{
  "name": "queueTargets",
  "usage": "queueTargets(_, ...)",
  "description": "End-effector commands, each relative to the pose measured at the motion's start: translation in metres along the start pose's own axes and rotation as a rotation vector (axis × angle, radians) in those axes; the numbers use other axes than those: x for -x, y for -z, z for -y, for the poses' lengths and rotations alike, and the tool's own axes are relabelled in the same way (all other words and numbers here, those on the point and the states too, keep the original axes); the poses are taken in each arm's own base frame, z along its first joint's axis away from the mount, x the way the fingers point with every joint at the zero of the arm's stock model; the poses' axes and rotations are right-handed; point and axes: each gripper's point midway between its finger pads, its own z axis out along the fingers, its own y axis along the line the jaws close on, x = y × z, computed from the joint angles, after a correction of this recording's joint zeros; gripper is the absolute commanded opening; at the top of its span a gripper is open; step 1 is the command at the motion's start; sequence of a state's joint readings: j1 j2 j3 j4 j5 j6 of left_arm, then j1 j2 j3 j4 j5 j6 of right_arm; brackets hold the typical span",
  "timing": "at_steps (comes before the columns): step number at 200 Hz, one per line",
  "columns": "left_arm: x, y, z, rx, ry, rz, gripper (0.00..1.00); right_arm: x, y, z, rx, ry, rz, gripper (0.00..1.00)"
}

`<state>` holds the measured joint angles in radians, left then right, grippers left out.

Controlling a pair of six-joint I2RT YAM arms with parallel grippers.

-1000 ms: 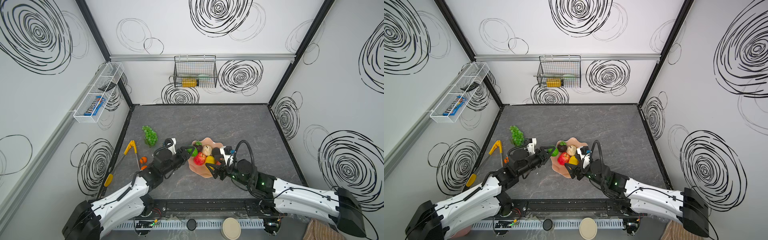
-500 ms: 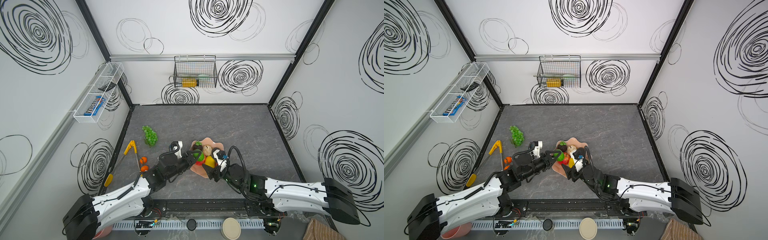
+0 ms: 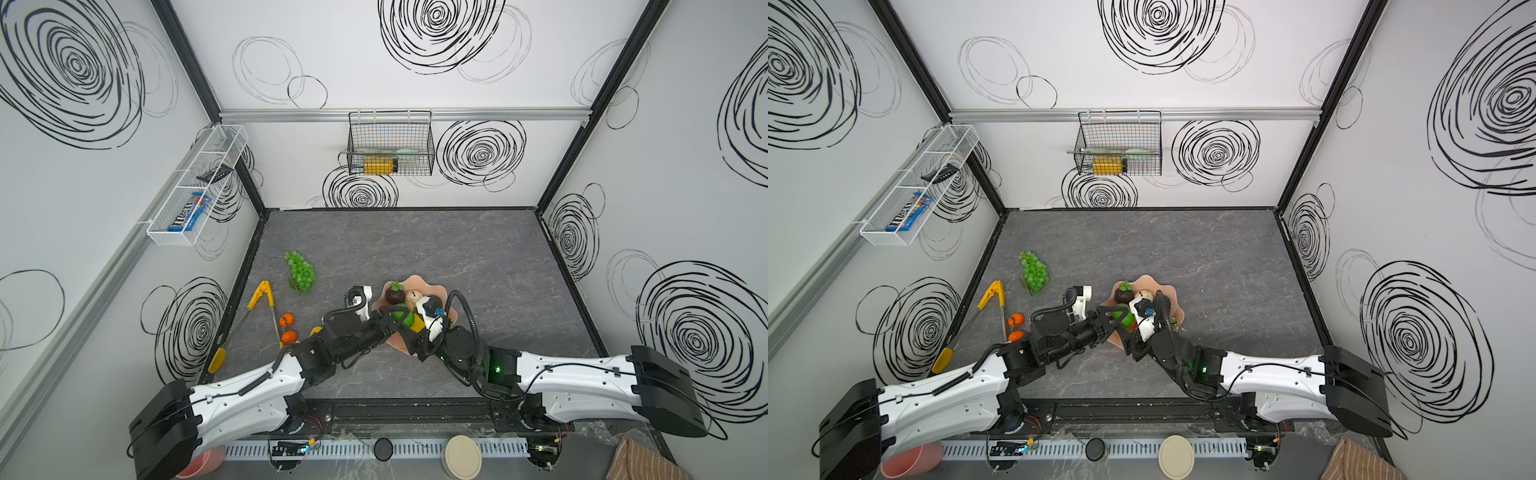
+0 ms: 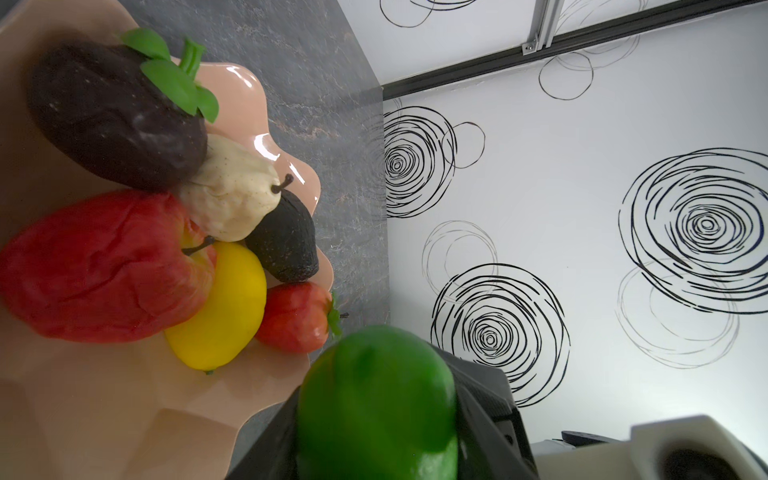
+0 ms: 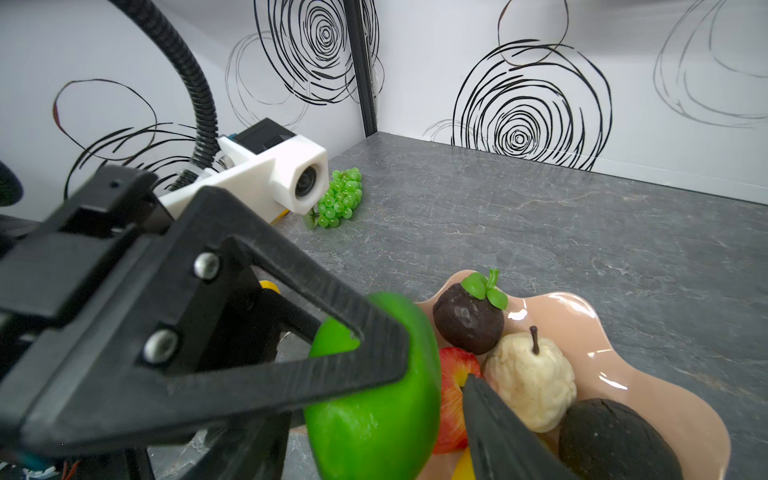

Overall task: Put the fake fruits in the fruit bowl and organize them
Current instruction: 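Close the right gripper on the green lime while the left gripper holds it, then open the left gripper and withdraw it while the right gripper holds the lime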

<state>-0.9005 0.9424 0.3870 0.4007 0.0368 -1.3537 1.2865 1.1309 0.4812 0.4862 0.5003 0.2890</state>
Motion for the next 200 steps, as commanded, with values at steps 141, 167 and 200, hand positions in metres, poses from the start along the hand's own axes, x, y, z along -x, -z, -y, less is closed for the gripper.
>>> queueTargets(141,0.023,0.006,0.026,-0.071,-0.132,0.064,0.83,0.018,0.003,0.02,-0.114,-0.081,0.002,0.4)
queueTargets(167,0.049,0.016,0.023,-0.01,-0.273,0.105,0.89,0.02,0.002,0.038,-0.119,-0.122,-0.064,0.4)
queueTargets(200,0.098,0.043,-0.001,0.152,-0.433,0.23,0.9,0.025,0.0,0.075,-0.128,-0.182,-0.133,0.4)
